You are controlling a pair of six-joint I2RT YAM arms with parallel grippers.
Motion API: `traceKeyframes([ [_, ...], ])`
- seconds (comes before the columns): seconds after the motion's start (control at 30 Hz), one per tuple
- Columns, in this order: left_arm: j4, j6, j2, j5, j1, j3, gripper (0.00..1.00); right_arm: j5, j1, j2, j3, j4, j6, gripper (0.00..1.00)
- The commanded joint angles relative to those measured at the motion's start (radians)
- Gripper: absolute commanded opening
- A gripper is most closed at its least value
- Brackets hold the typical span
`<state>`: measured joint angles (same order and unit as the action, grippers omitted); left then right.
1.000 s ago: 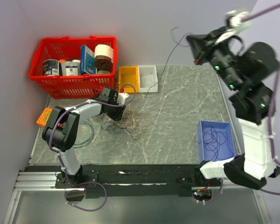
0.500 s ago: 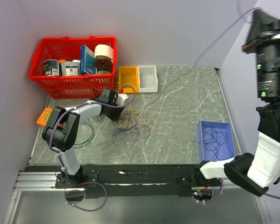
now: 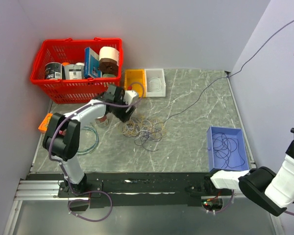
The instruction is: Untangle the cables
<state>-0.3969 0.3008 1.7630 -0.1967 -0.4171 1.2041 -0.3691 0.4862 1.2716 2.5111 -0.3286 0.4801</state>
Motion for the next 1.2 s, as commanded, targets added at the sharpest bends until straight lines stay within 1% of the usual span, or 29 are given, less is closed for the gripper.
traceKeyframes([
  [0.0, -0.062, 0.037, -0.111, -0.165, -0.058, 0.170, 0.82, 0.114, -0.001, 0.048, -0.049, -0.020, -0.050, 0.00],
  [0.03, -0.063, 0.055, -0.126, -0.187, -0.075, 0.207, 0.86, 0.140, -0.001, 0.052, -0.049, -0.033, -0.058, 0.00],
  [0.07, -0.065, 0.066, -0.132, -0.207, -0.118, 0.222, 0.88, 0.144, -0.001, 0.067, -0.046, -0.038, -0.064, 0.00],
  [0.13, -0.068, 0.098, -0.145, -0.289, -0.164, 0.253, 0.93, 0.144, -0.001, 0.084, -0.041, -0.043, -0.071, 0.00],
  [0.17, -0.065, 0.107, -0.148, -0.329, -0.208, 0.258, 0.94, 0.144, -0.001, 0.090, -0.035, -0.041, -0.071, 0.00],
  [0.2, -0.071, 0.124, -0.148, -0.401, -0.227, 0.267, 0.96, 0.144, -0.001, 0.094, -0.034, -0.041, -0.071, 0.00],
  [0.3, -0.102, 0.146, -0.113, -0.522, -0.279, 0.302, 0.98, 0.147, -0.001, 0.094, -0.031, -0.040, -0.084, 0.00],
  [0.37, -0.114, 0.156, -0.077, -0.552, -0.302, 0.307, 0.97, 0.141, -0.001, 0.091, -0.031, -0.044, -0.086, 0.00],
  [0.43, -0.128, 0.204, -0.059, -0.604, -0.307, 0.296, 0.95, 0.133, -0.003, 0.081, -0.037, -0.044, -0.081, 0.00],
  [0.53, -0.119, 0.250, -0.048, -0.626, -0.307, 0.256, 0.93, 0.127, -0.003, 0.065, -0.061, -0.043, -0.080, 0.00],
  [0.6, -0.051, 0.218, -0.036, -0.600, -0.310, 0.232, 0.91, 0.125, -0.003, 0.064, -0.061, -0.050, -0.081, 0.00],
  [0.67, -0.005, 0.186, 0.002, -0.554, -0.321, 0.239, 0.88, 0.124, -0.003, 0.064, -0.055, -0.055, -0.084, 0.00],
  [0.7, 0.004, 0.152, 0.021, -0.540, -0.325, 0.262, 0.81, 0.125, -0.003, 0.066, -0.055, -0.058, -0.084, 0.00],
  [0.77, 0.032, 0.120, 0.065, -0.511, -0.336, 0.293, 0.72, 0.125, -0.001, 0.064, -0.057, -0.061, -0.087, 0.00],
  [0.8, 0.042, 0.094, 0.085, -0.509, -0.338, 0.299, 0.62, 0.125, -0.003, 0.063, -0.058, -0.063, -0.087, 0.00],
  [0.83, 0.047, 0.083, 0.092, -0.509, -0.339, 0.304, 0.57, 0.124, -0.003, 0.058, -0.064, -0.064, -0.087, 0.00],
  [0.87, 0.043, 0.081, 0.098, -0.514, -0.338, 0.319, 0.49, 0.122, -0.003, 0.055, -0.067, -0.064, -0.084, 0.00],
  [0.93, 0.007, 0.093, 0.092, -0.497, -0.339, 0.333, 0.01, 0.111, -0.003, 0.045, -0.084, -0.063, -0.080, 0.00],
  [0.97, 0.006, 0.084, 0.079, -0.451, -0.338, 0.342, 0.01, 0.108, -0.001, 0.040, -0.089, -0.059, -0.075, 0.00],
  [1.03, -0.057, 0.101, 0.023, -0.417, -0.325, 0.373, 0.01, 0.102, -0.001, 0.026, -0.112, -0.061, -0.072, 0.00],
  [1.07, -0.084, 0.086, 0.000, -0.397, -0.322, 0.429, 0.01, 0.101, -0.003, 0.022, -0.121, -0.063, -0.072, 0.00],
  [1.1, -0.112, 0.078, -0.044, -0.347, -0.318, 0.472, 0.01, 0.102, -0.003, 0.012, -0.133, -0.066, -0.074, 0.00],
  [1.13, -0.197, 0.072, -0.065, -0.325, -0.313, 0.523, 0.01, 0.101, -0.003, 0.009, -0.156, -0.069, -0.072, 0.00],
  [1.17, -0.248, 0.069, -0.082, -0.304, -0.312, 0.654, 0.01, 0.101, -0.003, 0.006, -0.167, -0.072, -0.074, 0.00],
])
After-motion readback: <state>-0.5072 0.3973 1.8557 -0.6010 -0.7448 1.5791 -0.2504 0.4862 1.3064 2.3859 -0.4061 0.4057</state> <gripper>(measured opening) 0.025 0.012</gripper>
